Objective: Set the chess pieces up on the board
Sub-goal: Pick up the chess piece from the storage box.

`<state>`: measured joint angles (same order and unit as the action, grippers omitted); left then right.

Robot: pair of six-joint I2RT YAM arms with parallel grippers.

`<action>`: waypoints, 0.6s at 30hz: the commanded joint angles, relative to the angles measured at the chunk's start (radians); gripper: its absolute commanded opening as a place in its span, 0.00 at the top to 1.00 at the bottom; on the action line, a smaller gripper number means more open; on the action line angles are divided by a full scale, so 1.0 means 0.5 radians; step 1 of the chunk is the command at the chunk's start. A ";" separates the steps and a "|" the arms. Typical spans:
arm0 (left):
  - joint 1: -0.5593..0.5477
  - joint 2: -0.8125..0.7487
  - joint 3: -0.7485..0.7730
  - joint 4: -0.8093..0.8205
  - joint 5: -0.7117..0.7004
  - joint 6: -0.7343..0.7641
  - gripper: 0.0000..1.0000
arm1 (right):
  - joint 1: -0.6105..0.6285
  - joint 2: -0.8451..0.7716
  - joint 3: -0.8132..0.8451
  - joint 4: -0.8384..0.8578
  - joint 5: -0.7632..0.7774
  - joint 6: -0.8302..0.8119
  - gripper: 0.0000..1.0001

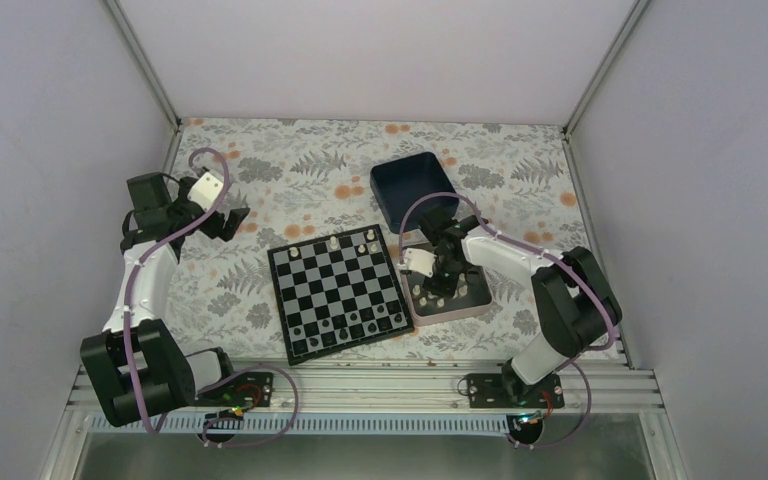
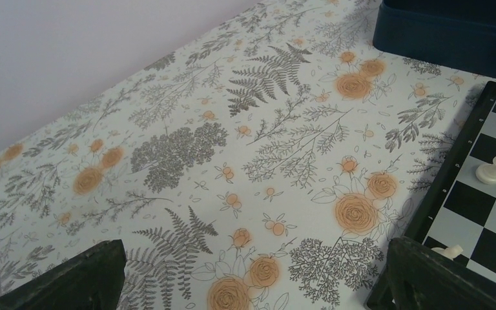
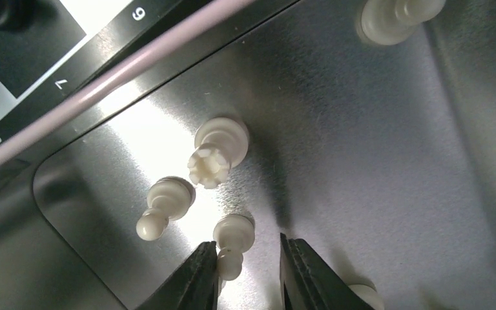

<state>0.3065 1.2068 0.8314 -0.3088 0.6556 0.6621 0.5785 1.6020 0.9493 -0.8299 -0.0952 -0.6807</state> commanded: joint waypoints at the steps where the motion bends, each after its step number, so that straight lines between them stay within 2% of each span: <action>1: 0.006 -0.001 -0.015 0.038 0.060 0.009 0.00 | -0.022 0.027 -0.017 0.025 -0.010 -0.015 0.76; 8: 0.004 -0.007 -0.009 0.038 0.061 0.012 0.00 | -0.025 0.020 0.027 -0.012 -0.019 -0.008 0.89; 13: 0.005 -0.005 -0.008 0.044 0.069 0.011 0.00 | -0.025 -0.055 0.179 -0.137 -0.031 -0.021 0.92; 18: 0.007 -0.011 -0.007 0.047 0.075 0.018 0.00 | -0.025 -0.049 0.478 -0.357 -0.008 -0.042 0.92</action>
<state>0.3065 1.2068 0.8280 -0.3080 0.6567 0.6624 0.5739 1.6028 1.0718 -0.9226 -0.0959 -0.6849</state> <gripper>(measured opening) 0.999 0.084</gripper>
